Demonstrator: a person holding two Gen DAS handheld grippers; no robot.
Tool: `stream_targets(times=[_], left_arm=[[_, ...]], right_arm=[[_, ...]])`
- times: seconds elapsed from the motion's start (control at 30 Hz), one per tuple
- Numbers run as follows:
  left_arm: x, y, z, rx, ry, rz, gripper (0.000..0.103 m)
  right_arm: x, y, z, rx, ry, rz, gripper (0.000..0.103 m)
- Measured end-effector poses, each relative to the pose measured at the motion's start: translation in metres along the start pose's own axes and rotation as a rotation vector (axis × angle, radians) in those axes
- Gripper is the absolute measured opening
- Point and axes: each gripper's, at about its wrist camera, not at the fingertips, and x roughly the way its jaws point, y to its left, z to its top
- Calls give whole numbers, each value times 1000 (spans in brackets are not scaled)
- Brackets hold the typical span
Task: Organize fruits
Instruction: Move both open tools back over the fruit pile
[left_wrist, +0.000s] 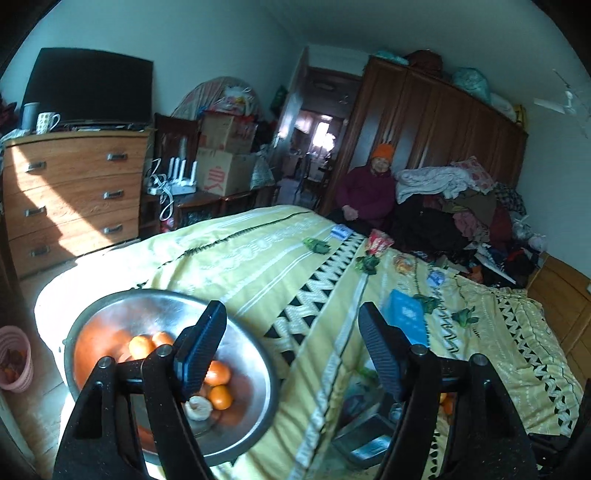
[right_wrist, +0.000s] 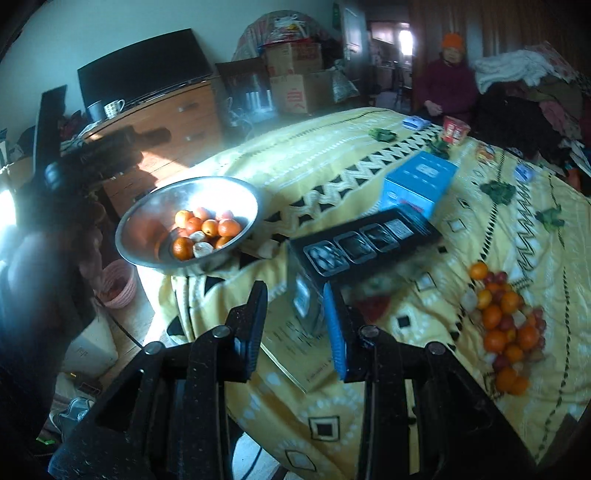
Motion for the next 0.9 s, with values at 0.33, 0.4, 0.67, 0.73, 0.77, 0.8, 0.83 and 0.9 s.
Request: stream_targets(times=[0.33, 0.4, 0.67, 0.73, 0.77, 0.8, 0.83, 0.9], left_arm=[[-12, -144, -17, 189, 7, -241, 76], [-8, -162, -28, 204, 37, -268, 76], [35, -213, -125, 332, 280, -342, 76], [47, -218, -149, 337, 339, -346, 76], [54, -220, -159, 334, 369, -342, 76], [63, -221, -170, 333, 401, -337, 76], [70, -222, -179, 336, 425, -337, 76], [82, -224, -194, 331, 458, -340, 76]], right_arm=[[-56, -92, -67, 218, -26, -148, 32], [-60, -110, -82, 270, -14, -157, 32], [-60, -172, -118, 349, 23, -194, 32], [-56, -186, -114, 332, 24, -192, 32], [-54, -191, -111, 317, 26, -189, 32], [-49, -197, -106, 298, 30, -178, 32], [-41, -202, -99, 276, 41, -161, 32], [-19, -213, -81, 212, 66, -137, 32]])
